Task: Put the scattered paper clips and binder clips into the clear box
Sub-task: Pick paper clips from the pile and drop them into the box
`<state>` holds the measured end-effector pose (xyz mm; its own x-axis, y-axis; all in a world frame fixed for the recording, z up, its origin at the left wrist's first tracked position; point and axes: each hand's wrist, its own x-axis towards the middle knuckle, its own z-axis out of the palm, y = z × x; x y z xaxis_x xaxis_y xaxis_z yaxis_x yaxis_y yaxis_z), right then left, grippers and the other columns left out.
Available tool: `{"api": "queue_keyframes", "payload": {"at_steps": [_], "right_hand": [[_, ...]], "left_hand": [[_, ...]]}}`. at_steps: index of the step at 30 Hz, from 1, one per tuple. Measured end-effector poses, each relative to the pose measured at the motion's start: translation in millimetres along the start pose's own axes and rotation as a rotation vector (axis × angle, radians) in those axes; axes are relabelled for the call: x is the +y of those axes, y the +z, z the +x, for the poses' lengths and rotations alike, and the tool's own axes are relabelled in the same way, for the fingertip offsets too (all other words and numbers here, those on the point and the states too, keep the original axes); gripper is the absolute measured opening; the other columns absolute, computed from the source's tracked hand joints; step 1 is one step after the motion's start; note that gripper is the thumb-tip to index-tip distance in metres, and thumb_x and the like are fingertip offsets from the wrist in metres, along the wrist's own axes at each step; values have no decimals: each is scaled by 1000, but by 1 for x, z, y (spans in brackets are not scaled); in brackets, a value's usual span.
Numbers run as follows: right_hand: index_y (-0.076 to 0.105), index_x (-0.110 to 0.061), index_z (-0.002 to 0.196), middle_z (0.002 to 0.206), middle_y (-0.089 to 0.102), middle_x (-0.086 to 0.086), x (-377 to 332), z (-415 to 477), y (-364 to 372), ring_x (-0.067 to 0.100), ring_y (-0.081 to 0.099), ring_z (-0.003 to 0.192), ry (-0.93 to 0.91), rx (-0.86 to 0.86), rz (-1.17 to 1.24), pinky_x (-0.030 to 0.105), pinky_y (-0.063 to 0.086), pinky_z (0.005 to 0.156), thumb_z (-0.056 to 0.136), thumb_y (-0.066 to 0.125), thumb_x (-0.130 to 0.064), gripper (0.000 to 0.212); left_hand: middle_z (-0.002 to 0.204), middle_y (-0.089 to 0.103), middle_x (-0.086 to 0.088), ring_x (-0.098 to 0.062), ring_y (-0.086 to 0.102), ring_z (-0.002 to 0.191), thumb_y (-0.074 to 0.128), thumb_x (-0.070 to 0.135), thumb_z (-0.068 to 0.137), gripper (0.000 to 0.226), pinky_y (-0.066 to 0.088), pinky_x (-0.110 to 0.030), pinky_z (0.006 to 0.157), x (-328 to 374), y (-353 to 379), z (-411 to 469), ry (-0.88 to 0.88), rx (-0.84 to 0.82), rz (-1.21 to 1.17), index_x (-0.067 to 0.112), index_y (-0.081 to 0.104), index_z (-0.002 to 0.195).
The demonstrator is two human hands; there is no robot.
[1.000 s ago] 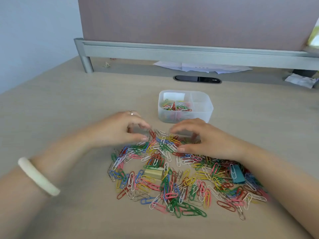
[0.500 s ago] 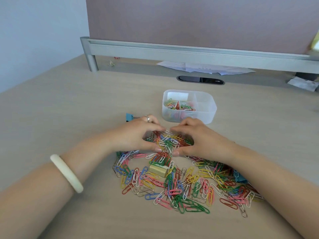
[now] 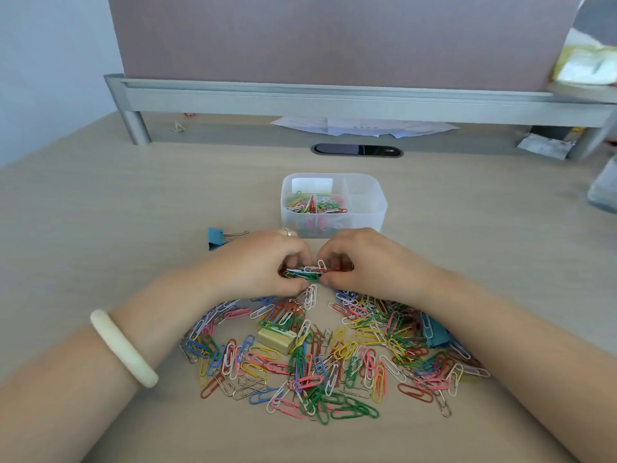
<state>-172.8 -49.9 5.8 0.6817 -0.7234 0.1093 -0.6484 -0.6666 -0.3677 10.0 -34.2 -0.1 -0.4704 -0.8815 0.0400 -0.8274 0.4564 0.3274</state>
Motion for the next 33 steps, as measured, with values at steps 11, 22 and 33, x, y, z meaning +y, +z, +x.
{"api": "queue_keyframes", "payload": {"at_steps": [11,22,33], "right_hand": [[65,-15,82,74,56,-3,9,-3,-2,13,49,69,38,24,-30,28,42,64,76,62,-20,8],[67,-11,76,60,56,-7,18,9,-18,0,49,54,173,102,407,13,41,57,76,71,-9,4],[64,-6,78,61,60,-1,45,104,-55,6,58,51,305,263,329,19,51,57,79,66,-7,3]], "left_hand": [[63,37,15,-10,42,68,57,24,78,10,30,-26,61,1,7,8,36,101,80,21,60,87],[63,63,1,-18,60,57,69,14,76,18,45,-26,54,-13,16,4,-75,318,-466,31,63,73],[73,66,11,-26,58,61,67,27,72,9,46,-32,55,-16,17,2,-60,388,-566,32,62,78]]}}
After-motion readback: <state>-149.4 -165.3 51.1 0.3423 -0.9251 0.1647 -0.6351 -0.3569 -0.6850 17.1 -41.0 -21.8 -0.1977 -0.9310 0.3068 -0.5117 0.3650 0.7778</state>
